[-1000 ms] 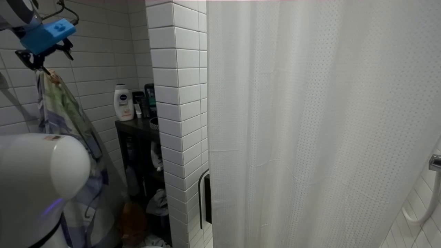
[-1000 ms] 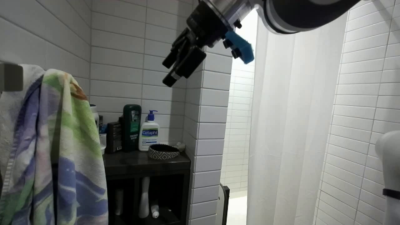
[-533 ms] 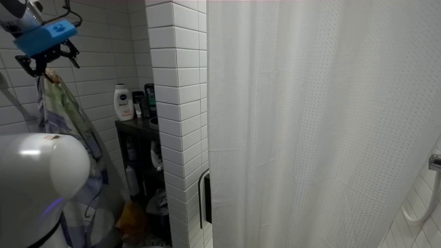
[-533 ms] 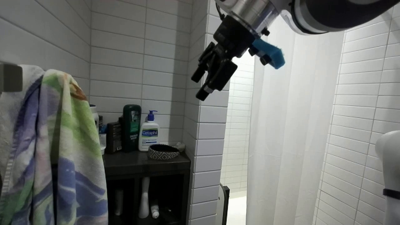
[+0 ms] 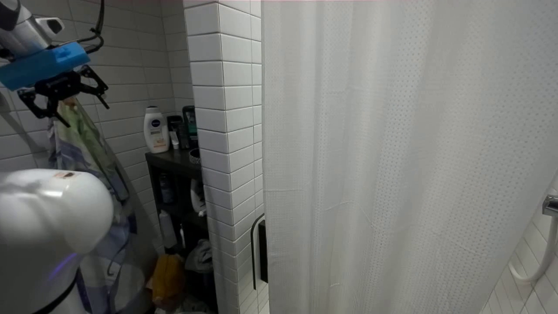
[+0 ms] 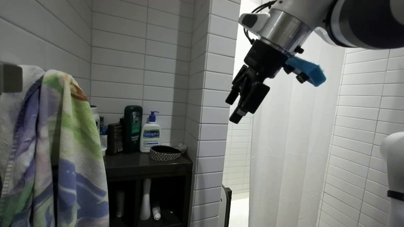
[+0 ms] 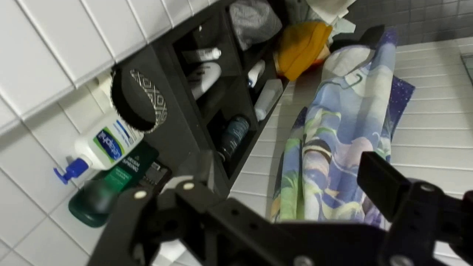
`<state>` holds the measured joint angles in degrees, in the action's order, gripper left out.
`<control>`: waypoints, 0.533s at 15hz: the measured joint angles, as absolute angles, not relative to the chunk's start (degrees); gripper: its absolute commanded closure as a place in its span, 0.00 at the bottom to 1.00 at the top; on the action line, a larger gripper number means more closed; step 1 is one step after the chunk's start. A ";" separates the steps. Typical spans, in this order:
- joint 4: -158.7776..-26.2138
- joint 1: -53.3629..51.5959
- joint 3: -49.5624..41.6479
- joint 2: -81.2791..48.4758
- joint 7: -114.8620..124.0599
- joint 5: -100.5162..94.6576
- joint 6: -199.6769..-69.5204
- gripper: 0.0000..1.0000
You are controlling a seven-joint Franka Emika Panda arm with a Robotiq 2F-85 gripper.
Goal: Put the head sock on the floor
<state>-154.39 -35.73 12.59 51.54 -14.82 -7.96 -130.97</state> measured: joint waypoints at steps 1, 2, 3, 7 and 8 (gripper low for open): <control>-155.36 -35.06 13.27 53.13 -13.47 -7.96 -128.64 0.00; -156.22 -34.41 13.90 54.66 -12.24 -7.96 -126.53 0.00; -156.96 -33.76 14.51 56.15 -11.00 -7.96 -124.58 0.00; -158.56 -30.45 16.36 60.56 -5.12 -7.96 -121.50 0.00; -158.65 -29.21 16.98 61.17 -3.49 -7.96 -121.37 0.00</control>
<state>-158.65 -29.21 16.98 61.17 -3.49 -7.96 -121.37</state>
